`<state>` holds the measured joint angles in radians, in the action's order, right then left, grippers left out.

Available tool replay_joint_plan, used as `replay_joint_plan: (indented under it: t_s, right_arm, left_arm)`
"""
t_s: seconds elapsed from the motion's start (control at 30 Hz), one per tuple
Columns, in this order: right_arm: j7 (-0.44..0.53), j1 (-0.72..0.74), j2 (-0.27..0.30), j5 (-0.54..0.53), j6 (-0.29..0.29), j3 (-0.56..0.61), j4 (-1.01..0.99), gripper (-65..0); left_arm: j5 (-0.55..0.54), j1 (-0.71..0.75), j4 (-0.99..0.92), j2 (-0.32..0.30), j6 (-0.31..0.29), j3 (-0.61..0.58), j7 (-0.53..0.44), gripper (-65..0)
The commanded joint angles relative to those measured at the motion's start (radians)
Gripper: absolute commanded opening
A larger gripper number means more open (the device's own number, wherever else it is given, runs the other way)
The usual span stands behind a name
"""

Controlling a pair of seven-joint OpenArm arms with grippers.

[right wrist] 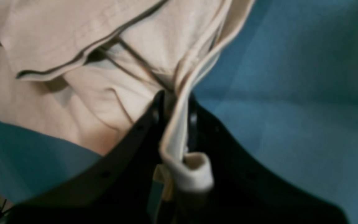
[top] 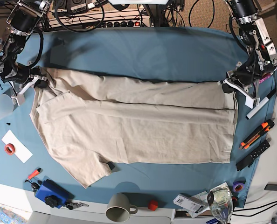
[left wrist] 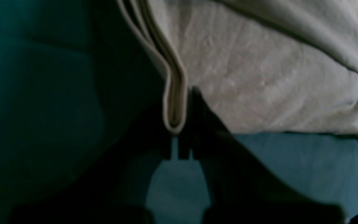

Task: Fold the T-shirt properly
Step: 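Regrasp the folded edge corners with both grippers, then drag the folded shirt back toward the arms with both grippers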

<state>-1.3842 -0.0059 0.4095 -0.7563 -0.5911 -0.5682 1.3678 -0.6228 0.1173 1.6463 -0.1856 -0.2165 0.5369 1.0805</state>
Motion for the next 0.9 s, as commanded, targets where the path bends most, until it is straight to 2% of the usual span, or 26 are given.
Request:
replay_joint_plan:
  t_s: [0.0,0.33,0.6,0.87]
  right_arm:
    - [-0.012,0.006,0.023,0.018,0.005,-0.003,0.020,-65.0]
    - [-0.012,0.005,0.022,0.026,0.005,-0.016,0.026,-65.0]
    - [-0.012,-0.005,0.022,0.011,-0.013,-0.133,0.027,-65.0]
    - [-0.012,-0.107,0.022,-0.074,-0.039,-0.186,0.027,-65.0]
  left_arm:
    - [0.016,-0.001,0.010,-0.015,0.001,0.003,0.023,-65.0]
    - [0.016,0.033,0.083,-0.014,-0.006,0.003,0.041,-65.0]
    - [0.020,0.116,0.149,-0.014,-0.006,0.003,0.042,-65.0]
    - [0.027,0.259,0.272,-0.014,0.009,0.003,0.046,-65.0]
